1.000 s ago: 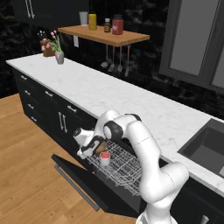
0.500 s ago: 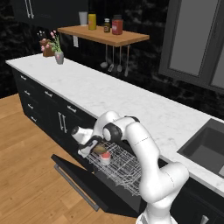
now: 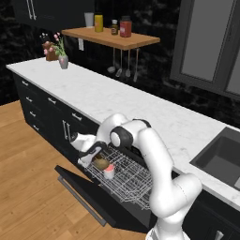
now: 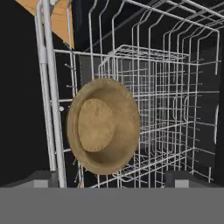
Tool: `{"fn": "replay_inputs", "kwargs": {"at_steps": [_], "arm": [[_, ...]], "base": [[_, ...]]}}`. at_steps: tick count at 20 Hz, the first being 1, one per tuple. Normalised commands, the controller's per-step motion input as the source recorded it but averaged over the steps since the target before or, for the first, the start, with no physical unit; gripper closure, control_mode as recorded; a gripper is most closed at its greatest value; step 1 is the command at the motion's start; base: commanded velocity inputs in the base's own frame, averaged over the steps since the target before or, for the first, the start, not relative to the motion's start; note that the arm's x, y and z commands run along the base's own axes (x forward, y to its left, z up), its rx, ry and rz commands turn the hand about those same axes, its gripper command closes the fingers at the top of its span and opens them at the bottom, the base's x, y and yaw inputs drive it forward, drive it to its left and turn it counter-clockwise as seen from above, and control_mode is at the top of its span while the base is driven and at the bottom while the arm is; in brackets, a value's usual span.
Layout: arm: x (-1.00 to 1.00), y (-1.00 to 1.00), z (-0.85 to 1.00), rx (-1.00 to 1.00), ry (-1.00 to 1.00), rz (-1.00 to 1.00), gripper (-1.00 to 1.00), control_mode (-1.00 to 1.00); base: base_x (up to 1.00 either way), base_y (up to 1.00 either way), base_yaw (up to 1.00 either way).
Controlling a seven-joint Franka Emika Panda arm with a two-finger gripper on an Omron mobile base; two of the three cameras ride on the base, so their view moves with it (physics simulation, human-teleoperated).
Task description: Pick up the cup and bowl from the counter, place them in the dishwasher, and close the dishwasher door.
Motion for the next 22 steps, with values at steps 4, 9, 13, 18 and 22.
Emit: {"fn": "replay_inputs", "kwargs": {"at_steps": [4,9,13,18,22], "arm": [[-0.99,0.31,0.88,0.13,-0.12,-0.02,-1.0,-1.0],[-0.97,0.01,1.0,0.05,-0.15,-0.06,-1.0,-1.0],[-1.0,0.0,0.85,0.1,-0.06,-0.11,-1.0,-1.0],[-1.0,0.01,0.77,0.06,-0.03,-0.1,-1.0,-1.0],[-0.87,0.27,0.24,-0.04,-0.02,-0.03,-1.0,-1.0]], "base": [[0.0,0.0,0.0],[0.0,0.0,0.0],[0.0,0.0,0.0],[0.0,0.0,0.0],[0.0,0.0,0.0]]}}
